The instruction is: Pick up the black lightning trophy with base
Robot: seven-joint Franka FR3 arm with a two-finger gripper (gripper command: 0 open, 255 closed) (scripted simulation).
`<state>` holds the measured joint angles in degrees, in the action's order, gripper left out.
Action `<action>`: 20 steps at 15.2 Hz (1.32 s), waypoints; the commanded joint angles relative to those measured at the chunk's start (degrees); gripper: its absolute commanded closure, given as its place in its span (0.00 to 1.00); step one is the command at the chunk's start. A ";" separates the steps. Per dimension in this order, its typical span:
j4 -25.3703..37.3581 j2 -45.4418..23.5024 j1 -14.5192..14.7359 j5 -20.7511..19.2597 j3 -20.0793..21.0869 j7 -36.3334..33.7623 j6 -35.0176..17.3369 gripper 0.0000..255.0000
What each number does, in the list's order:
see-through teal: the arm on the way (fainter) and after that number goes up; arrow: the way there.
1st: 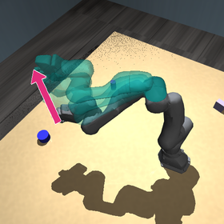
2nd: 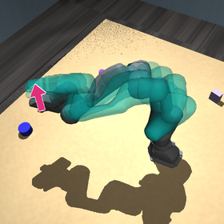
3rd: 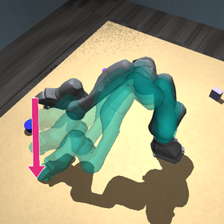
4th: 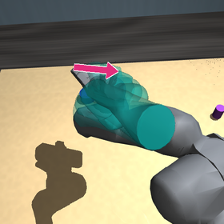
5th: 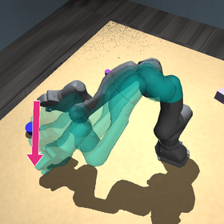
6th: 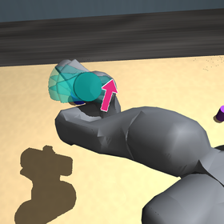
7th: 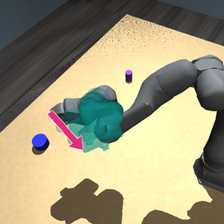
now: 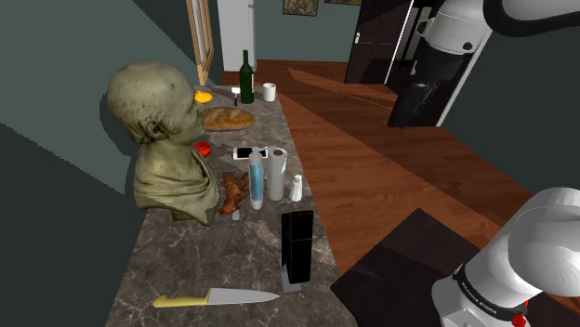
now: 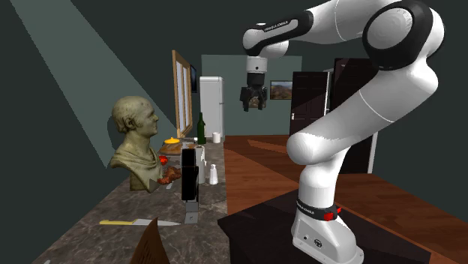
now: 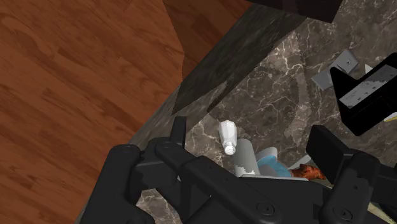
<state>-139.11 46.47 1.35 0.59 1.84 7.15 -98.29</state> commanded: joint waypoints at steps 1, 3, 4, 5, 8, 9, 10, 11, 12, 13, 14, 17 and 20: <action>0.00 0.00 0.00 0.00 0.00 0.00 0.00 0.00; -2.18 -0.13 0.35 1.60 2.47 -3.76 -1.97 0.00; -3.14 -0.35 0.55 2.42 3.72 -5.64 -3.00 0.00; -4.03 -0.67 0.75 3.26 5.00 -7.51 -4.07 0.00; -6.17 -2.31 1.39 5.78 8.92 -13.15 -7.47 0.00; -6.70 -3.08 1.59 6.60 10.25 -15.03 -8.67 0.00; -7.15 -3.96 1.79 7.40 11.59 -16.91 -9.90 0.00; -7.50 -4.96 1.97 8.18 12.94 -18.79 -11.16 0.00; -7.77 -6.07 2.12 8.92 14.31 -20.67 -12.46 0.00; -7.93 -7.29 2.23 9.63 15.68 -22.56 -13.78 0.00; -8.01 -8.62 2.33 10.27 17.06 -24.46 -15.12 0.00; -7.68 -13.23 2.27 11.83 21.29 -30.19 -19.25 0.00; -6.52 -18.72 1.75 12.50 25.56 -36.17 -23.46 0.00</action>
<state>-146.07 29.51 3.30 12.89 26.03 -26.91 -120.39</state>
